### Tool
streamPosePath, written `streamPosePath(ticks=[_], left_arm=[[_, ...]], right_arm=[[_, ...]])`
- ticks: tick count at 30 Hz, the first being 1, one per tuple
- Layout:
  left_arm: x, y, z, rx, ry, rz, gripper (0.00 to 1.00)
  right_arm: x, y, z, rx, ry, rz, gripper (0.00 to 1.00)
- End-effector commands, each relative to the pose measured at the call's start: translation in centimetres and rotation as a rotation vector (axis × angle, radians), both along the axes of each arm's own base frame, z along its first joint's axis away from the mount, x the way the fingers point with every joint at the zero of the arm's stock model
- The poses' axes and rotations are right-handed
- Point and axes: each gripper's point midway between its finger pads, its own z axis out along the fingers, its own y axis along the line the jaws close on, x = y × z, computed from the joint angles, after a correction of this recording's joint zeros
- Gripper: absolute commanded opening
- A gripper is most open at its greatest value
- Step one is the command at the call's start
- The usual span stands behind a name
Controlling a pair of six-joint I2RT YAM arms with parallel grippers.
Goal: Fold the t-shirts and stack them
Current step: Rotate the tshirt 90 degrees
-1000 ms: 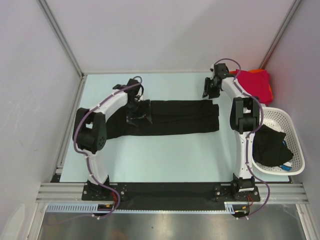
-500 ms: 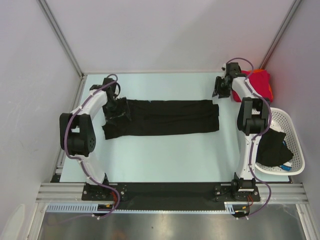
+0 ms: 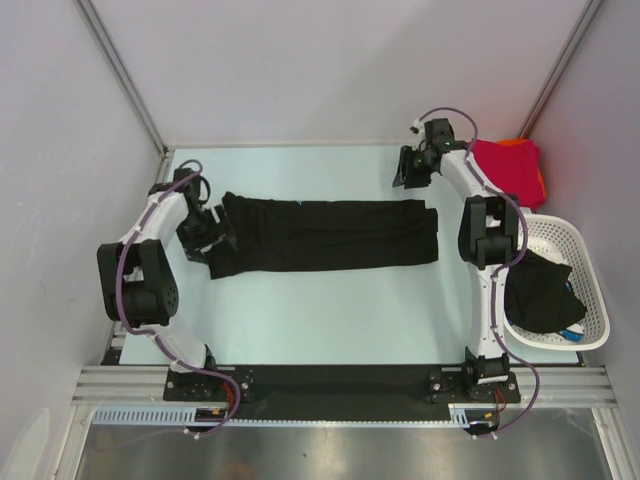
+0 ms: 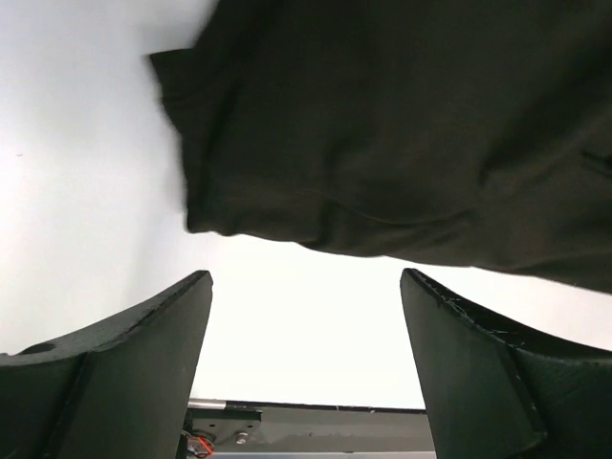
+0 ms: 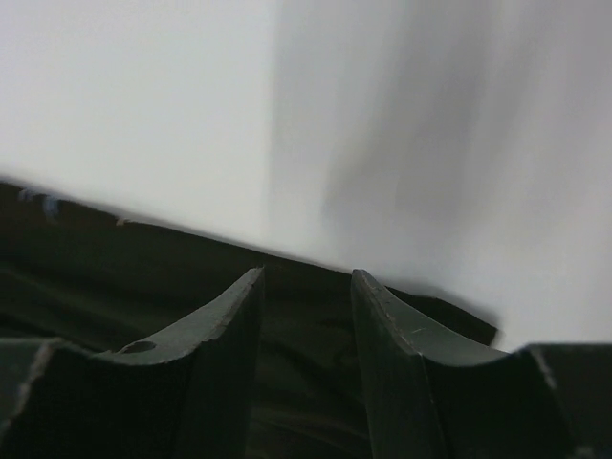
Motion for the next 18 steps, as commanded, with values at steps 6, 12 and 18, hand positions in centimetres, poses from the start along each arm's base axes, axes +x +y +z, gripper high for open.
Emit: streamPosePath(ticks=[6, 12, 18], left_arm=[[-1.3, 2.8, -1.2, -0.083, 0.006, 0.14, 0.87], [-2.4, 3.6, -2.5, -0.092, 0.036, 0.159, 0.88], [-3.2, 3.0, -4.9, -0.147, 0.108, 0.175, 0.88]], right_arm=[[-0.8, 10.1, 0.1, 0.126, -0.012, 0.213, 0.48], [-1.3, 12.8, -0.7, 0.153, -0.004, 0.26, 0.48], [-0.9, 13.5, -1.3, 0.158, -0.004, 0.267, 0.48]])
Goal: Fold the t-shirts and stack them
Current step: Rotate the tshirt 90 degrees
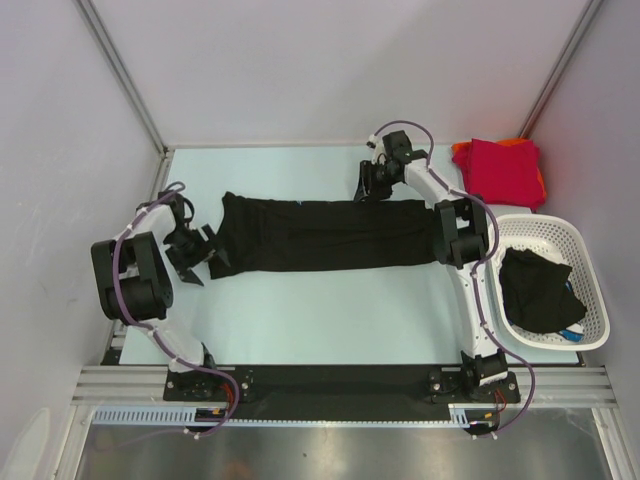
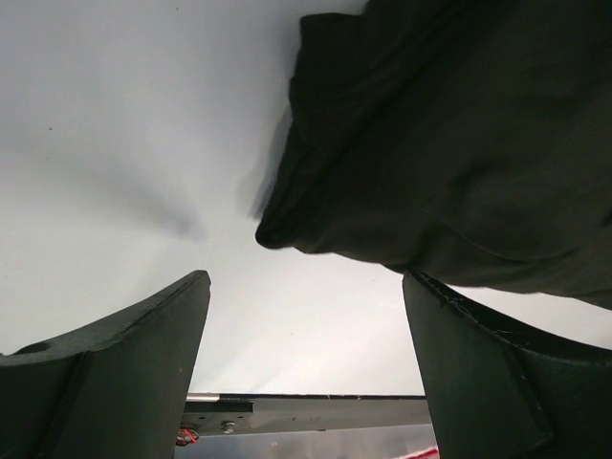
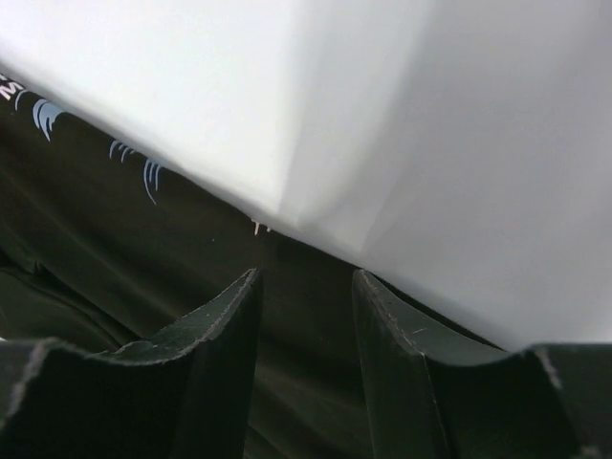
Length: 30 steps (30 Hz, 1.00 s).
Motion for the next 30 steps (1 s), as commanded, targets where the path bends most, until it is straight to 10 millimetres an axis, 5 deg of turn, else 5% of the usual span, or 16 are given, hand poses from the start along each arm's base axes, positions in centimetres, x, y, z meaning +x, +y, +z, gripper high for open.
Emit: streamPosePath(ticks=[1, 16, 30], left_arm=[[0.2, -0.4, -1.4, -0.049, 0.01, 0.011, 0.88], [4.8, -1.9, -2.7, -0.047, 0.008, -0.021, 0.88], [4.8, -2.3, -3.8, -0.057, 0.042, -0.038, 0.85]], right_arm=[[1.3, 0.8, 1.9, 0.035, -0.058, 0.009, 0.48], [1.4, -1.4, 1.5, -0.003, -0.053, -0.003, 0.48], [0.6, -4.4, -0.9, -0.084, 0.003, -0.019, 0.47]])
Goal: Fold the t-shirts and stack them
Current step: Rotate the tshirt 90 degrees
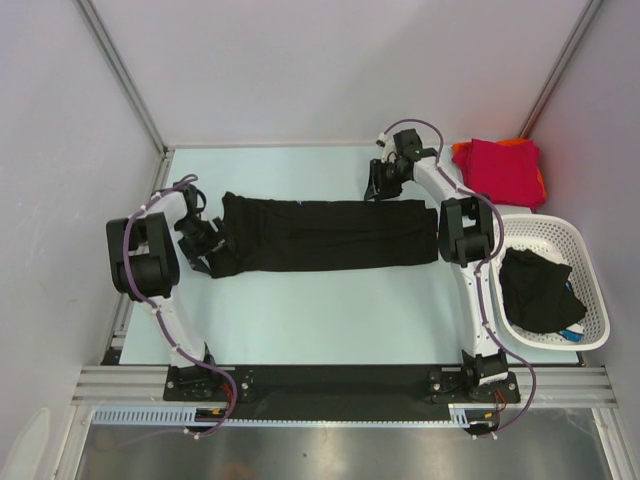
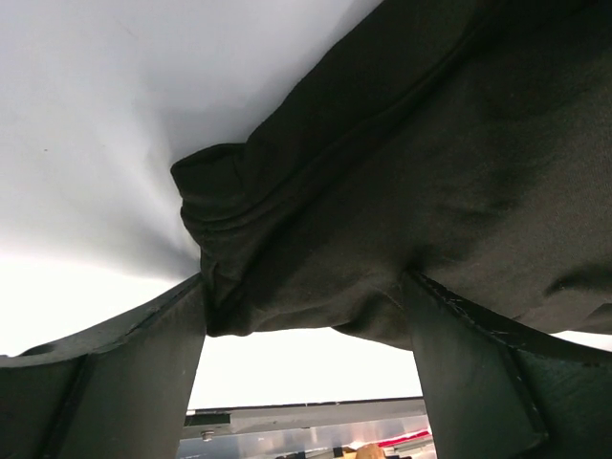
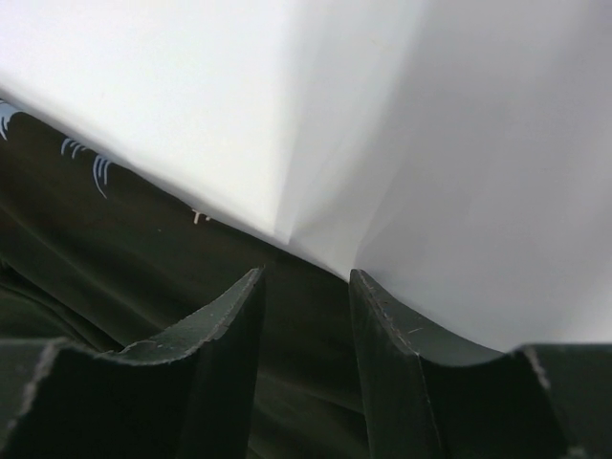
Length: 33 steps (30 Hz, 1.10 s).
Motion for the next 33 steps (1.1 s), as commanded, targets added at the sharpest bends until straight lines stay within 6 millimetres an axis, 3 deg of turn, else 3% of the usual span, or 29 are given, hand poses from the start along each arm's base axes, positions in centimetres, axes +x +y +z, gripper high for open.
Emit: streamPosePath(ticks=[1, 5, 6, 10, 15, 33], left_arm=[[1.4, -0.4, -1.3, -0.016, -0.025, -0.009, 0.84], [1.5, -0.5, -1.3, -0.02, -0.023, -0.022, 0.84], [1.4, -0.4, -1.4, -0.019, -0.019, -0.024, 0.84], [1.0, -0.3, -1.7, -0.011, -0.009, -0.031, 0.85], [1.0, -0.2, -2.0, -0.005, -0.006, -0.035, 0.85], [1.3, -0.2, -2.5, -0.009, 0.005, -0.047, 0.85]], right_arm=[[-0.3, -2.0, -0.6, -0.078, 0.011, -0.014, 0.47], [1.0, -7.0, -0.5, -0.208, -0.017, -0.159, 0.47], [1.5, -7.6, 0.9, -0.196, -0.045, -0.178, 0.47], [2.2, -12.0, 2.1, -0.203, -0.054, -0.273, 0.48], [0.8, -16.1, 2.0, -0.19, -0.015, -0.336, 0.48], [-1.9, -13.7, -0.4, -0.172, 0.104, -0.259, 0.48]])
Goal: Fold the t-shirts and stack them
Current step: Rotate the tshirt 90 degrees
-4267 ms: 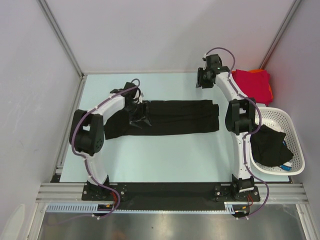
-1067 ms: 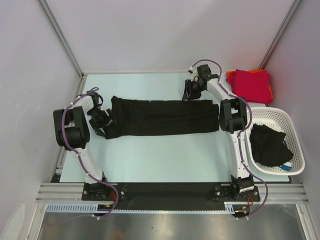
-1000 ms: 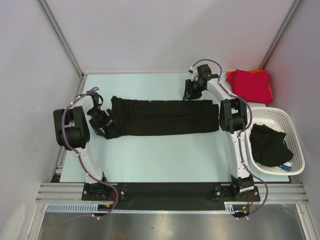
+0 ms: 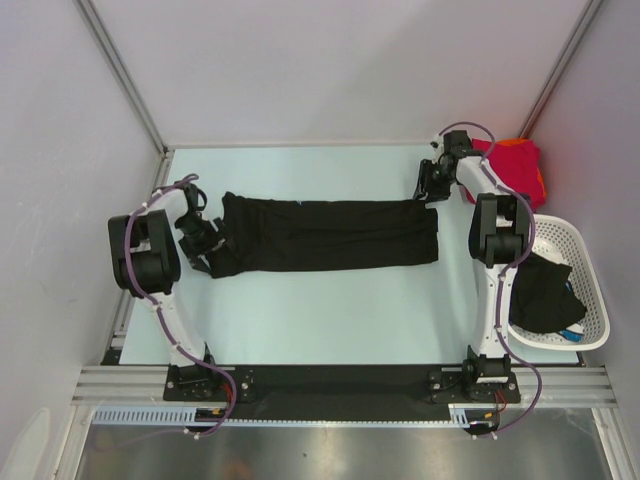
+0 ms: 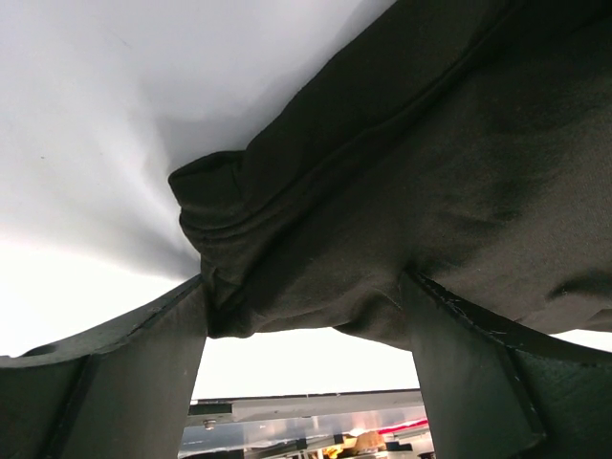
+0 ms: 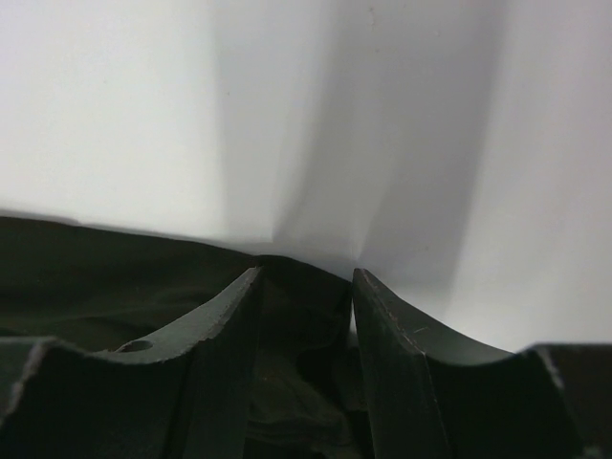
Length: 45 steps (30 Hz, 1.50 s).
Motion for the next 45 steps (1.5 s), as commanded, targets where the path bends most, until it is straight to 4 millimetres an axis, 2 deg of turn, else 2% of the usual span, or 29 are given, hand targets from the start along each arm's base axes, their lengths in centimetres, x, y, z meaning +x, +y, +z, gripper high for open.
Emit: streamPosePath(ticks=[1, 3, 5, 8, 11, 12, 14, 15, 16, 20, 27, 32, 33, 35, 36, 38, 39, 40, 41, 43, 44, 45], left_arm=[[1.2, -0.3, -2.4, -0.005, -0.025, -0.037, 0.85], [1.2, -0.3, -2.5, -0.002, -0.024, -0.039, 0.85], [1.2, -0.2, -2.6, -0.001, -0.021, -0.042, 0.85], [1.2, -0.2, -2.9, 0.004, -0.014, -0.042, 0.85], [1.3, -0.5, -3.4, -0.011, -0.008, -0.046, 0.74], [1.4, -0.8, -3.6, -0.022, -0.006, -0.049, 0.51], [1.3, -1.0, -4.2, -0.035, 0.015, -0.051, 0.14], [1.4, -1.1, -4.4, -0.036, 0.017, -0.05, 0.0], [1.3, -1.2, -4.8, -0.036, 0.03, -0.055, 0.0], [2.2, -1.1, -4.3, -0.024, 0.024, -0.049, 0.0], [6.0, -0.5, -2.8, 0.001, -0.036, -0.017, 0.0], [8.5, 0.4, -1.7, 0.045, -0.084, 0.014, 0.0], [9.6, 0.7, -1.1, 0.058, -0.11, 0.018, 0.0], [10.4, 0.8, -1.5, 0.061, -0.109, 0.027, 0.0], [11.6, 1.0, -0.6, 0.065, -0.135, 0.031, 0.0], [12.6, 1.1, -1.2, 0.066, -0.131, 0.043, 0.0], [14.0, 1.2, -0.3, 0.07, -0.162, 0.048, 0.0], [14.4, 1.3, -1.0, 0.067, -0.151, 0.062, 0.0], [15.8, 1.4, 0.1, 0.067, -0.187, 0.07, 0.0], [17.0, 1.2, -0.2, 0.053, -0.198, 0.092, 0.0], [18.6, 1.2, 0.9, 0.048, -0.245, 0.099, 0.0], [19.3, 1.1, 1.1, 0.04, -0.259, 0.11, 0.0]], right_arm=[[-2.5, 1.3, -0.2, -0.007, 0.093, 0.048, 0.48], [-2.5, 1.3, 0.0, -0.026, 0.105, 0.039, 0.47], [-3.5, 1.7, 0.1, -0.036, 0.142, 0.049, 0.47], [-5.0, 1.4, 0.1, -0.083, 0.199, 0.025, 0.42], [-6.7, 0.5, -0.8, -0.142, 0.266, -0.014, 0.08], [-7.2, -0.1, -1.2, -0.178, 0.287, -0.03, 0.0], [-8.5, -1.0, -2.4, -0.224, 0.335, -0.042, 0.0], [-8.9, -1.4, -2.9, -0.24, 0.352, -0.049, 0.0], [-9.5, -1.8, -3.3, -0.255, 0.371, -0.056, 0.0], [-10.9, -3.7, -3.9, -0.339, 0.402, -0.084, 0.0], [-14.1, -5.4, -3.7, -0.408, 0.51, -0.157, 0.0], [-15.6, -6.1, -3.3, -0.435, 0.543, -0.186, 0.0], [-16.1, -6.2, -3.3, -0.439, 0.557, -0.187, 0.0], [-17.2, -6.4, -3.2, -0.443, 0.583, -0.189, 0.0], [-17.7, -6.3, -3.2, -0.437, 0.59, -0.19, 0.0], [-18.7, -5.9, -2.7, -0.422, 0.606, -0.195, 0.0], [-19.3, -5.8, -2.5, -0.427, 0.624, -0.195, 0.0], [-20.0, -6.0, -2.2, -0.433, 0.636, -0.206, 0.0], [-20.7, -5.8, -2.1, -0.432, 0.656, -0.202, 0.0], [-21.9, -5.4, -1.6, -0.422, 0.677, -0.204, 0.0], [-22.4, -5.1, -1.5, -0.422, 0.69, -0.194, 0.0], [-22.9, -4.9, -1.4, -0.421, 0.702, -0.193, 0.0]])
